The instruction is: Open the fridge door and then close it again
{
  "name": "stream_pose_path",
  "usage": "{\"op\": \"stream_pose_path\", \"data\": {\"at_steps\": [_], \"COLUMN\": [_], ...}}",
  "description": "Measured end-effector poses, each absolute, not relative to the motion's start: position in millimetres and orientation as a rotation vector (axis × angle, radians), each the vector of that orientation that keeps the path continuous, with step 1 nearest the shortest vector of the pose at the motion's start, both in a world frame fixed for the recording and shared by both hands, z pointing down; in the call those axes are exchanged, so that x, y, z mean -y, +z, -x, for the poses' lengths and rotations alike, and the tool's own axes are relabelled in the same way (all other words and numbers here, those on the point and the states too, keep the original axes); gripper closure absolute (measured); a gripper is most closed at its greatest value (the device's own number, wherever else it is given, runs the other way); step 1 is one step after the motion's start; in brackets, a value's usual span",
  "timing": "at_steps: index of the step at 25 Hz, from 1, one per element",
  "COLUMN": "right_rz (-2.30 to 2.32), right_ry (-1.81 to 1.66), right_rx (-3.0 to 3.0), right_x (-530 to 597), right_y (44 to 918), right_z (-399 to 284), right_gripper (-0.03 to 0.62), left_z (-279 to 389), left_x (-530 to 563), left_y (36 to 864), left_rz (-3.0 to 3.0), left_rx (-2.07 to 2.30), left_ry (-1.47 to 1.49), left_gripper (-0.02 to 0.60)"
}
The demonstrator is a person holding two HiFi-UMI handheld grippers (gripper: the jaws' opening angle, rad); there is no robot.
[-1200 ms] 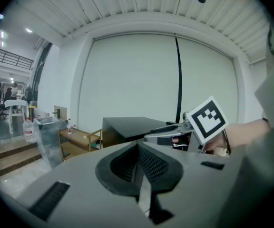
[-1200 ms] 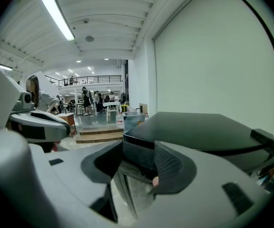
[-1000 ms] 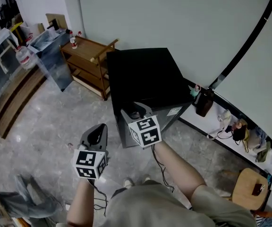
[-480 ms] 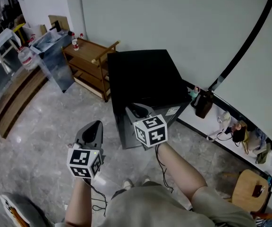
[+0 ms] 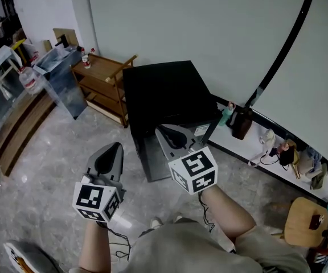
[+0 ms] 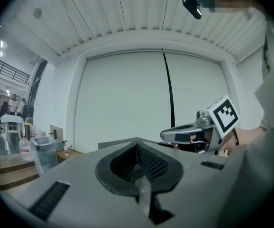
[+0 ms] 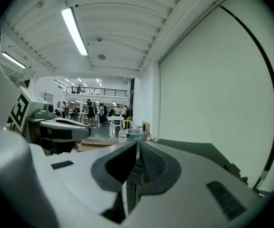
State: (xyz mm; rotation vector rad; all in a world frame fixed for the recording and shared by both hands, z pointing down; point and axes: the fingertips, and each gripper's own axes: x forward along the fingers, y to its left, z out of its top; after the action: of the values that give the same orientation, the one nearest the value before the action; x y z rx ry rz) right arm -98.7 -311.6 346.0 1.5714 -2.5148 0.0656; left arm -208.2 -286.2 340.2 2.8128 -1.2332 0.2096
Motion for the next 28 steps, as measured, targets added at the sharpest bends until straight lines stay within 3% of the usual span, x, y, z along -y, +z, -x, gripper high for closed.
{"op": "stream_pose_path", "data": {"at_steps": [16,28], "right_rz": [-1.698,-1.678], "right_ry": [0.052,0.159], "right_rx": [2.656,2.6], "right_x": [211,161], "right_y": [283,318], "right_z": [58,49], "right_gripper": [0.597,0.598], "left_z": [186,183], "left_x": [235,195], "left_y": [308,324], "left_rz": [-2.926,-2.936], "left_rx": [1.156,1.105], "left_ry": [0.242,0.231], "left_gripper": [0.574,0.574]}}
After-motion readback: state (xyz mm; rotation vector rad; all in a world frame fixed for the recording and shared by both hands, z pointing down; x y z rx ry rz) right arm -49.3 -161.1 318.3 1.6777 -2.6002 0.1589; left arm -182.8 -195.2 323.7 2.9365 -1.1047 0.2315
